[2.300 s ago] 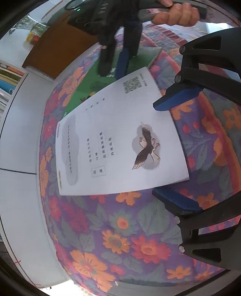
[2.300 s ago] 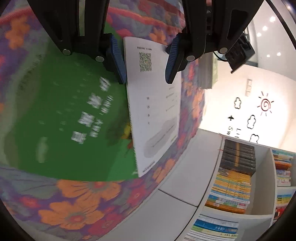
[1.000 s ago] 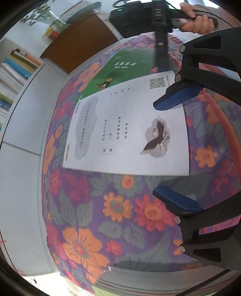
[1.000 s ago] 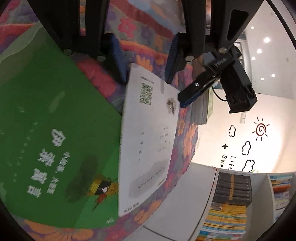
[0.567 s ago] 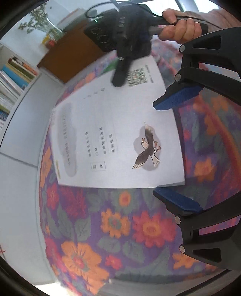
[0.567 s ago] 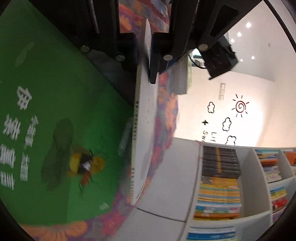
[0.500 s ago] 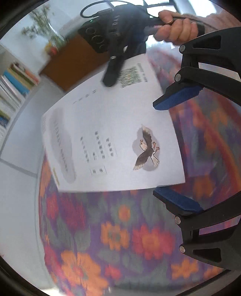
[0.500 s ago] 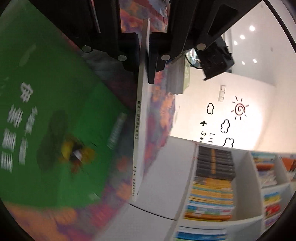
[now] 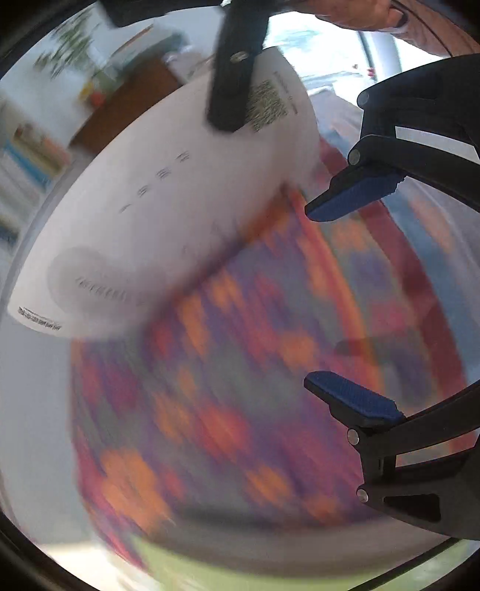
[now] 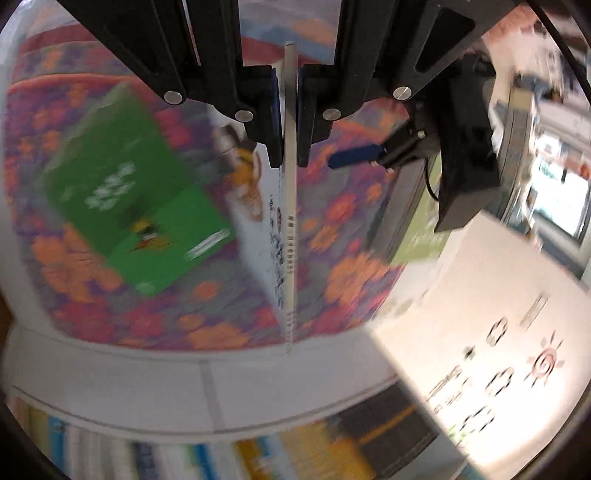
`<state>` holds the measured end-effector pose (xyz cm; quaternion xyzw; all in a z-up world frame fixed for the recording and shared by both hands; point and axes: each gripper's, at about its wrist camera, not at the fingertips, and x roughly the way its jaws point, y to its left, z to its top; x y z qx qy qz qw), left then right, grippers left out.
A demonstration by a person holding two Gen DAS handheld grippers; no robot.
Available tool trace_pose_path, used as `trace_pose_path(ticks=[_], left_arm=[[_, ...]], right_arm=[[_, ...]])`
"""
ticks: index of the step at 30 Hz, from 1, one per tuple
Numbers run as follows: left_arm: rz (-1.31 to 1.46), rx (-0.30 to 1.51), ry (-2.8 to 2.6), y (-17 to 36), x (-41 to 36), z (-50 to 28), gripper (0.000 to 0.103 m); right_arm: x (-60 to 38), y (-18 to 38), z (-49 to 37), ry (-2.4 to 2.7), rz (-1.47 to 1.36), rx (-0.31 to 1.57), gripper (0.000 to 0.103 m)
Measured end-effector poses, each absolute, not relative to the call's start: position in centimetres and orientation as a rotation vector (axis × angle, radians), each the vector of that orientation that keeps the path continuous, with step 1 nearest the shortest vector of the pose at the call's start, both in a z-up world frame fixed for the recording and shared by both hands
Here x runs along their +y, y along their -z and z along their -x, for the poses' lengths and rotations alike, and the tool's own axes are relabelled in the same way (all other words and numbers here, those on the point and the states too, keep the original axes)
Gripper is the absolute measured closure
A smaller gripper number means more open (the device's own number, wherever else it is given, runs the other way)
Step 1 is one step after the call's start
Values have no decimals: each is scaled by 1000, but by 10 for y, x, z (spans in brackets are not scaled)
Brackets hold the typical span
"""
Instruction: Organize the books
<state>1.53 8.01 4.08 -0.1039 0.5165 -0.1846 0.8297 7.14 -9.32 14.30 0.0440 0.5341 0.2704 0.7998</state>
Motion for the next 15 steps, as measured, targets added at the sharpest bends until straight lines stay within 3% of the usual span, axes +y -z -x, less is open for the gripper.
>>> trace_pose_path(ticks=[2, 3, 8, 12, 15], left_arm=[[232, 1101, 310, -38, 105, -5, 22], [217, 1098, 272, -38, 112, -1, 26], [184, 1126, 244, -39, 114, 10, 26], [210, 1129, 279, -36, 101, 7, 26], [223, 1143, 301, -27, 92, 2, 26]], right_arm=[[-75, -128, -68, -618, -114, 1197, 87], [-67, -119, -69, -631, -125, 1233, 85], [-54, -91, -77, -649, -221, 1367, 81], [-71, -89, -99, -588, -213, 1326, 78], [-97, -76, -119, -511, -205, 1306, 66]])
